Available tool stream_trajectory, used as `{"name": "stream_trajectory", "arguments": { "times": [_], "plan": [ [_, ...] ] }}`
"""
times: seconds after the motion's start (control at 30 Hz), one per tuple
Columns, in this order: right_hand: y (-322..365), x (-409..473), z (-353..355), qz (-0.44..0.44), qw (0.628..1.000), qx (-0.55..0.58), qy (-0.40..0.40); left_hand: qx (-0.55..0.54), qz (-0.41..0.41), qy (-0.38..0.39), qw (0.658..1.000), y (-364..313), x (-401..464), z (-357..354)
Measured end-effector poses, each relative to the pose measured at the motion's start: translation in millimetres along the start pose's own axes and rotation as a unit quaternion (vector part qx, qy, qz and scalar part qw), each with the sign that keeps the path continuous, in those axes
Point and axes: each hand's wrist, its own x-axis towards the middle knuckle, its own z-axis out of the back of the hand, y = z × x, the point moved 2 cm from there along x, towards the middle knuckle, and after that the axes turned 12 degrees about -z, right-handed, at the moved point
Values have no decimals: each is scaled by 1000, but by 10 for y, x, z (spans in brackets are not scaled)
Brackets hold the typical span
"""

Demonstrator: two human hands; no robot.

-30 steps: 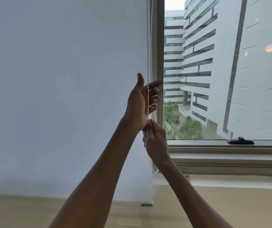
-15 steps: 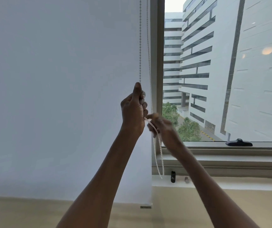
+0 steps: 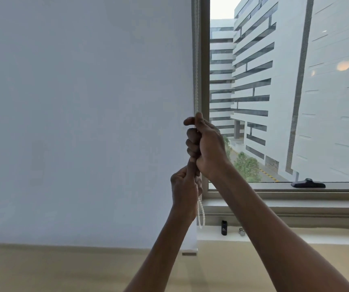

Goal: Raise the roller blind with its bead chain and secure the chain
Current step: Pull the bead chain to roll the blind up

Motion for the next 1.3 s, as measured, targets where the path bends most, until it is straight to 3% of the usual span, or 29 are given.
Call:
{"name": "stream_trajectory", "arguments": {
  "times": [0.23,0.33,0.43,0.53,0.63,0.73,0.9,1.17,1.3],
  "plan": [
    [-7,-8,-41,73,993,-88,-30,18,2,80,997,69,68,58],
    [0,-54,26,122,980,-139,-67,-2,69,145,987,43,176,121],
    [-166,-189,125,157,961,-201,-105,-69,110,145,981,-160,394,134],
    [-594,-401,225,114,967,-206,-99,-143,93,146,974,-524,649,11],
    [-869,-500,264,66,975,-188,-94,-122,80,170,975,-749,722,-195],
    [-894,-460,282,40,979,-175,-95,-98,62,138,984,-724,644,-304],
    [-914,-428,311,35,983,-159,-83,-162,60,76,982,-597,613,-203],
    [-919,-411,377,27,988,-151,-24,-91,3,27,995,-586,608,-113],
    [-599,-319,415,55,990,-128,-38,-60,-23,4,998,-505,531,-58]
  ]
}}
